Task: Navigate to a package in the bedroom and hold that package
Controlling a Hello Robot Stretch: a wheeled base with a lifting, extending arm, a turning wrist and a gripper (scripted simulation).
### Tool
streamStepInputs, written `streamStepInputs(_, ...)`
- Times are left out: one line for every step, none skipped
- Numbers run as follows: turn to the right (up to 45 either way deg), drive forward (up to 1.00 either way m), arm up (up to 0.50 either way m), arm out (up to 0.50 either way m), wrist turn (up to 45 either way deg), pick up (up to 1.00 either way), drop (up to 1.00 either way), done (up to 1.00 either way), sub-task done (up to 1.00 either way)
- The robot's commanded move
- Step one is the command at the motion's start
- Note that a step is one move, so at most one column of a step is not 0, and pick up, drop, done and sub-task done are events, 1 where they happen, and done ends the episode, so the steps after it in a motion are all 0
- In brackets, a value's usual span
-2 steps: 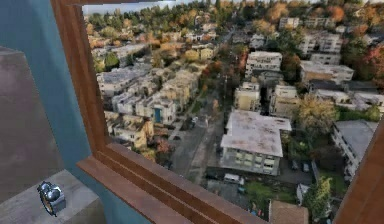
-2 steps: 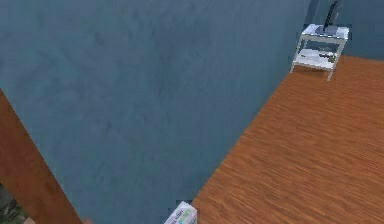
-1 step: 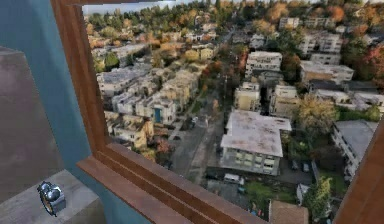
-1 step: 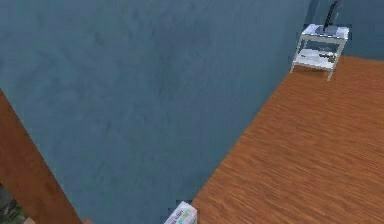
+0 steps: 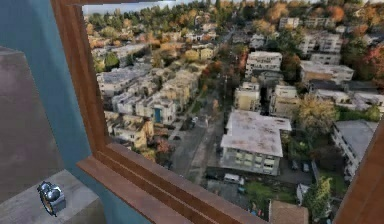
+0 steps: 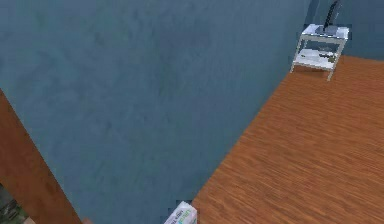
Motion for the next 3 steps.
streamStepInputs(0.0, 0.0, 0.0, 0.0, 45.0, 0.0, 0.0, 0.0, 0.0)
streamStepInputs(0.0, 0.0, 0.0, 0.0, 12.0, 0.0, 0.0, 0.0, 0.0)
streamStepInputs(0.0, 0.0, -0.3, 0.0, 0.0, 0.0, 0.0, 0.0, 0.0)
